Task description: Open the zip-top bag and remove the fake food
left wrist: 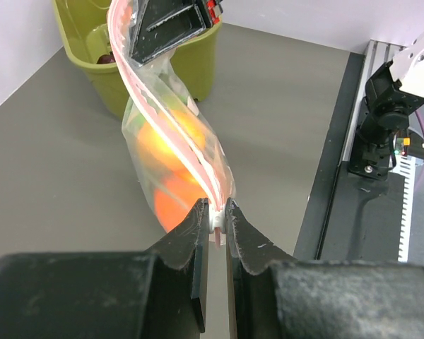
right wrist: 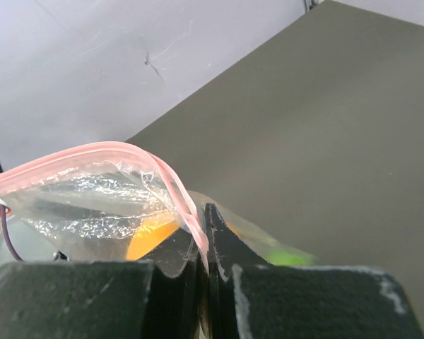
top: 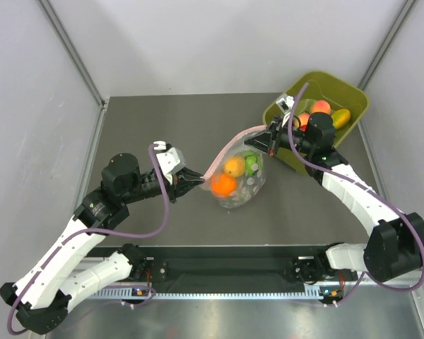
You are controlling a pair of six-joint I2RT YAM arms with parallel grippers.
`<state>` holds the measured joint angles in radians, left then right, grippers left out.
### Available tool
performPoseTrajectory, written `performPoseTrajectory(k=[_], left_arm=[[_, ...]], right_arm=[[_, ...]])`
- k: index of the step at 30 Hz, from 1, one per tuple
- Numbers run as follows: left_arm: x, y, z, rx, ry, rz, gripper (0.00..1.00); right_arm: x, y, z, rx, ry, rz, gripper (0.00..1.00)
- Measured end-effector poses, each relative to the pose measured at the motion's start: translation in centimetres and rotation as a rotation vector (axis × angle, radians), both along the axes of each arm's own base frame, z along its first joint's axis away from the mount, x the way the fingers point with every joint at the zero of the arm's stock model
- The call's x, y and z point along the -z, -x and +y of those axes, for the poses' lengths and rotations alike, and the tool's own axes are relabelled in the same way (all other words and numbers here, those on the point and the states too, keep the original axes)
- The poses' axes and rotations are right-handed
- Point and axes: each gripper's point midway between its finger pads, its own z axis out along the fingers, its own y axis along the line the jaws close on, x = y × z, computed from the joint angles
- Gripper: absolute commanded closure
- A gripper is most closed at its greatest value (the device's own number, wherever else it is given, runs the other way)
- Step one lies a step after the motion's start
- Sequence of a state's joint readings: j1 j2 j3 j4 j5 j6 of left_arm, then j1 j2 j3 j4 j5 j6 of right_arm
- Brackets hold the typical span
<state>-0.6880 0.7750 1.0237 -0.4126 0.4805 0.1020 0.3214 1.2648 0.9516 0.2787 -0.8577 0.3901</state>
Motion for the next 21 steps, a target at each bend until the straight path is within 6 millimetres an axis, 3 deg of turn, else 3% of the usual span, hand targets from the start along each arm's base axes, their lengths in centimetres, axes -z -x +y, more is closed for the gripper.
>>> performPoseTrajectory(k=[7, 9, 10, 13, 14, 16, 21], left_arm=[[1.0, -0.1, -0.2, 0.003, -0.012, 0.022, 1.00], [1.6, -0.2, -0.8, 0.020, -0.008, 0.049, 1.00], [1.8, -0.3, -1.0, 0.028, -0.006, 0.061, 1.00], [3.2, -0.8, -2.1, 0.039, 0.000, 0.123, 1.00], [3.8, -1.0, -2.4, 0.036, 0.001, 0.145, 1.00], [4.3, -1.4, -2.7, 0.021, 0.009, 0.172, 1.00], [3.5, -2.3, -2.7, -0.032, 0.070, 0.168, 1.00]], right_arm=[[1.7, -1.1, 0.2, 0.010, 0.015, 0.042, 0.98], [1.8, -1.4, 0.1, 0.029, 0.017, 0.047, 0.82], [1.8, -1.7, 0.0, 0.053, 0.019, 0.048, 0.63], [2.0, -2.7, -1.0, 0.143, 0.028, 0.067, 0.41], [2.1, -2.8, -1.5, 0.183, 0.032, 0.072, 0.25], [1.9, -2.2, -2.3, 0.247, 0.040, 0.082, 0.18], [0.7, 0.8, -4.3, 0.404, 0.020, 0.087, 0.18]])
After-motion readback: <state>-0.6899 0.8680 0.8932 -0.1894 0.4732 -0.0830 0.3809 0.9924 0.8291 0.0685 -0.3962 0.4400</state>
